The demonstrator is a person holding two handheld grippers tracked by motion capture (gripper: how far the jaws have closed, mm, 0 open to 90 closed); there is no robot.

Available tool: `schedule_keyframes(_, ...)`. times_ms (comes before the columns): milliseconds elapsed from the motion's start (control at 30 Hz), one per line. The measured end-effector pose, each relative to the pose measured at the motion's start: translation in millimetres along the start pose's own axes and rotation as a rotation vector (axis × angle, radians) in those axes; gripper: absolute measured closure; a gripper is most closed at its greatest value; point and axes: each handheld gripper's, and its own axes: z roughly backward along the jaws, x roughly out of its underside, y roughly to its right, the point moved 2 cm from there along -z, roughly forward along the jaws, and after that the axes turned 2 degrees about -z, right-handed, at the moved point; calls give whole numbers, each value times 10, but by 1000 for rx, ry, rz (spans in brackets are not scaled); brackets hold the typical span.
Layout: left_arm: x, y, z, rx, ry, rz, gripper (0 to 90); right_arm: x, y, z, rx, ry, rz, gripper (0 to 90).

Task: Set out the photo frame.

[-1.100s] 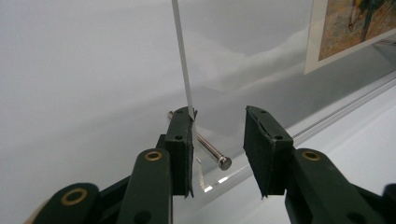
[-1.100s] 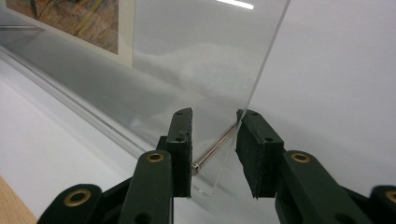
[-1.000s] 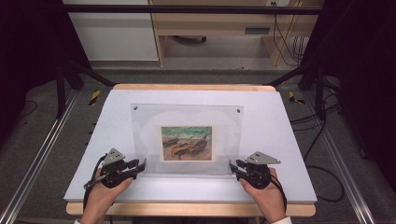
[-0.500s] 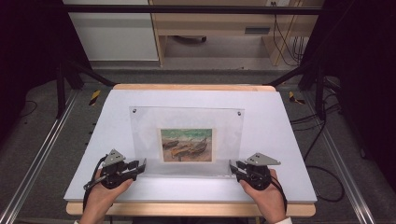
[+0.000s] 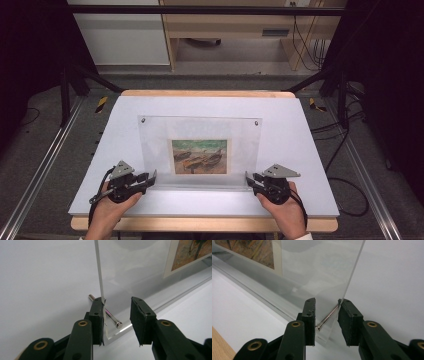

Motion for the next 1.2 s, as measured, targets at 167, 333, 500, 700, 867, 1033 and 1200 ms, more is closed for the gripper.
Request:
schedule_keyframes(167, 6, 1, 1, 2, -3, -2, 631, 5, -3, 2, -2, -3, 1, 675)
schedule_keyframes(333, 9, 2, 2, 4, -5, -2, 632, 7, -3, 2, -1, -6, 4, 675)
schedule_keyframes(500, 11, 4, 2, 3, -6, 0, 632, 9, -3, 2, -1, -7, 4, 675)
schedule_keyframes(700, 15, 9, 2, 3, -14, -3, 632, 18, -8, 4, -3, -11, 3, 675)
schedule_keyframes(867, 41, 18, 3, 5, -28, -15, 633, 38, -15, 8, -5, -17, 9, 676)
schedule_keyframes(1033, 60, 31, -1, 5, -42, -26, 633, 62, -27, 8, -8, -27, 7, 676)
schedule_keyframes(1200, 67, 33, -2, 4, -41, -28, 632, 67, -27, 6, -7, -27, 13, 676)
